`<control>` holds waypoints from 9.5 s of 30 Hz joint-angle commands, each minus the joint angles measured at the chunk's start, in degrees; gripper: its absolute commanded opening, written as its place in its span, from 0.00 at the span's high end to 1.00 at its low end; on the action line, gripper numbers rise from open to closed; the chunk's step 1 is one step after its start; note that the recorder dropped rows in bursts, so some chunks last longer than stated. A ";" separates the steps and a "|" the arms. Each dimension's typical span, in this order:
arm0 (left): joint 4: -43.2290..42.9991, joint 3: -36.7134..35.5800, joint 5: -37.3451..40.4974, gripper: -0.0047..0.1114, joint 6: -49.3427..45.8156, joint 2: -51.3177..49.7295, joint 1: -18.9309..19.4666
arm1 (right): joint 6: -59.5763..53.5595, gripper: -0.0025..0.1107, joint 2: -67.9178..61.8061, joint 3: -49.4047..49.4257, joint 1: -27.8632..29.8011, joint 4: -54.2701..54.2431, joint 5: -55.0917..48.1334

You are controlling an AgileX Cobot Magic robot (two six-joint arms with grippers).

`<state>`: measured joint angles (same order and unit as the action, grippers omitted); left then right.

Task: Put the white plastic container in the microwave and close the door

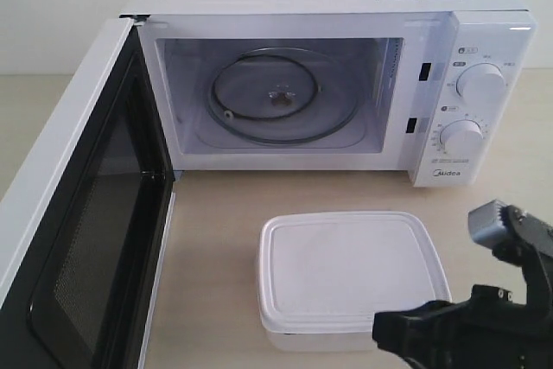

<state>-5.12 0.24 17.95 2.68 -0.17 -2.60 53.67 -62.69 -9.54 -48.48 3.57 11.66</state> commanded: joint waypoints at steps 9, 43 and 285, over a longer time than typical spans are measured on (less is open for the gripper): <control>-0.09 -0.24 0.09 0.92 0.49 0.17 0.15 | -1.65 0.98 -3.90 0.28 0.40 -0.22 -7.74; -0.24 -0.24 0.09 0.92 0.49 0.17 0.15 | -20.66 0.98 -20.22 -21.85 27.26 -0.41 -8.17; -0.24 -0.24 0.09 0.92 0.49 0.17 0.15 | -75.38 0.98 12.31 -8.11 6.92 -98.85 -5.03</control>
<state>-5.21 0.24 17.95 2.68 -0.17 -2.60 -28.43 -50.78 -17.68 -35.45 -98.16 -2.10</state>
